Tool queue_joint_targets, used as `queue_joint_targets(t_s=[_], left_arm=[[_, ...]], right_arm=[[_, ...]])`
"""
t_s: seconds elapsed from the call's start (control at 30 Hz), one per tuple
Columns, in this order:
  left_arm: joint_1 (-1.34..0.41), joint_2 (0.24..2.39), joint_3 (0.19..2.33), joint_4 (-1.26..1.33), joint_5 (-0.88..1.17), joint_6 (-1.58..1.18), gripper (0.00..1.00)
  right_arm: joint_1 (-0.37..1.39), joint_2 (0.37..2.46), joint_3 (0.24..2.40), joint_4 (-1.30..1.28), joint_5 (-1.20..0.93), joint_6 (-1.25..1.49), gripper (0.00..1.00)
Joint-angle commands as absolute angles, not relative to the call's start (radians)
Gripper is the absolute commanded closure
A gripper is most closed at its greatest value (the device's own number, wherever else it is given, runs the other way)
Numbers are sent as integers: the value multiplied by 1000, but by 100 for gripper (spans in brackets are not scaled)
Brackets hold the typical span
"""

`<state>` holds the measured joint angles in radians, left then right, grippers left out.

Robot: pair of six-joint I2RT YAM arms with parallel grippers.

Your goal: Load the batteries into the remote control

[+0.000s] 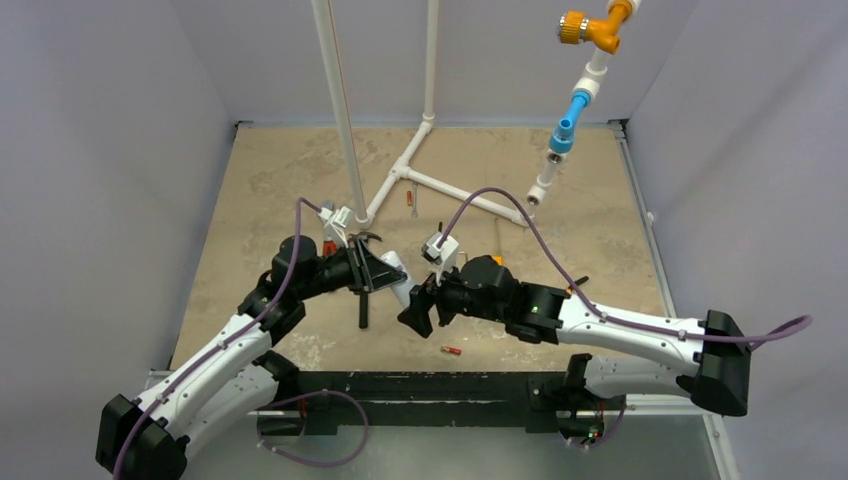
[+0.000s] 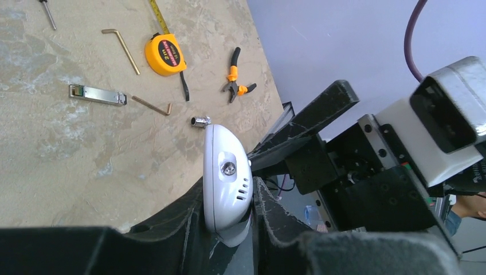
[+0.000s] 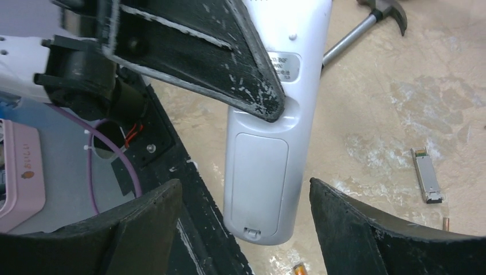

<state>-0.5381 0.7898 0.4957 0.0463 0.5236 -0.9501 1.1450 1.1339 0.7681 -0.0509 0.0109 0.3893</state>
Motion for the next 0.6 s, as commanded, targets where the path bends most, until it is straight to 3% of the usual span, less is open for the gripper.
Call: queue_joint_targets(t_s=[0.0, 0.17, 0.57], left_arm=[[-540, 792, 500, 130, 557, -955, 100], [-540, 787, 506, 128, 593, -931, 100], [-542, 843, 473, 232, 775, -939, 100]], right_arm=[[1147, 1036, 817, -10, -3, 332, 20], [1146, 888, 732, 74, 6, 235, 21], [1146, 726, 640, -123, -107, -214, 24]])
